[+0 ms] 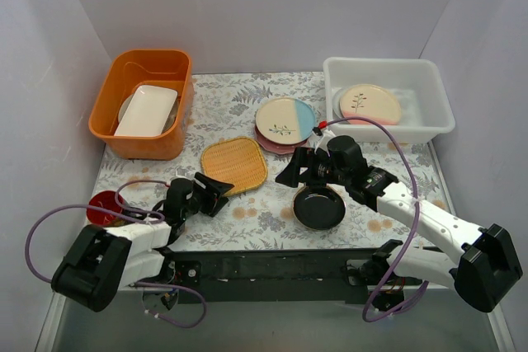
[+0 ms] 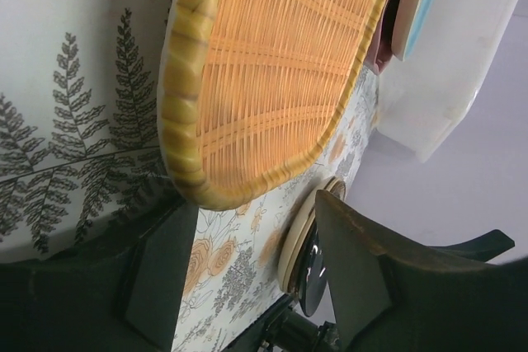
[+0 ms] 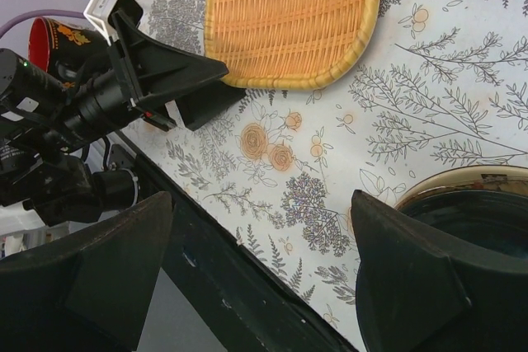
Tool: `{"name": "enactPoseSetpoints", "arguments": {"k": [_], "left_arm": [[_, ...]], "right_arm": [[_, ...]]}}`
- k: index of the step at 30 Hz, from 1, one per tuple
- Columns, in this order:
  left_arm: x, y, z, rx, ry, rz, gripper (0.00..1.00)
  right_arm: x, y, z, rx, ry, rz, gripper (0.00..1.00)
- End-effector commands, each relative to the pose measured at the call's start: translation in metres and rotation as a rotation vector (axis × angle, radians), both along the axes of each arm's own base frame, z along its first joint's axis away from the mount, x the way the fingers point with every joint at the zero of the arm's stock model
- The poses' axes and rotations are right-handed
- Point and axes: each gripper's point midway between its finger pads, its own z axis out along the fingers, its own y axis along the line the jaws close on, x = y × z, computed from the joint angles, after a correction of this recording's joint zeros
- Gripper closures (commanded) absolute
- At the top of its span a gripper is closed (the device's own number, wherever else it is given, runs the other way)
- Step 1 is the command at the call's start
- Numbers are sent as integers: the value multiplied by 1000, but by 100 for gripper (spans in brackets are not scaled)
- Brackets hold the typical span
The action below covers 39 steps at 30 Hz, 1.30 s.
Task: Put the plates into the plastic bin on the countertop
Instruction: Move the plate to the center of the board.
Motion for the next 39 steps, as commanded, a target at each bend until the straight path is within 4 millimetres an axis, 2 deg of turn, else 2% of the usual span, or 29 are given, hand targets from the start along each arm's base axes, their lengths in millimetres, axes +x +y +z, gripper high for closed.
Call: {"name": "enactPoseSetpoints", "arguments": {"k": [1,7,11,18,19,24,34,39], "left_arm": [[-42,20,-59,-34,274,121,43],[-40,19,-65,-27,290,121,45],[-43,18,-72,-27,315,119,53],[-55,17,-88,-35,392,115,79],[-56,17,-87,-49,388,115,86],[-67,13,-93,-82,439,97,100],[-71,13,-88,-100,418,88,100],[-61,13,-79,-59,352,67,100]], "right_arm": [[2,7,10,32,-33,20,4],[0,7,6,29,-21,27,4],[1,5,5,19,-26,20,4],[-3,5,-1,7,-11,41,4],[-3,4,-2,4,-11,37,4],[-3,6,-3,3,-9,43,4],[-2,7,-10,-6,2,49,5],[-1,7,-18,-21,7,52,5]]}}
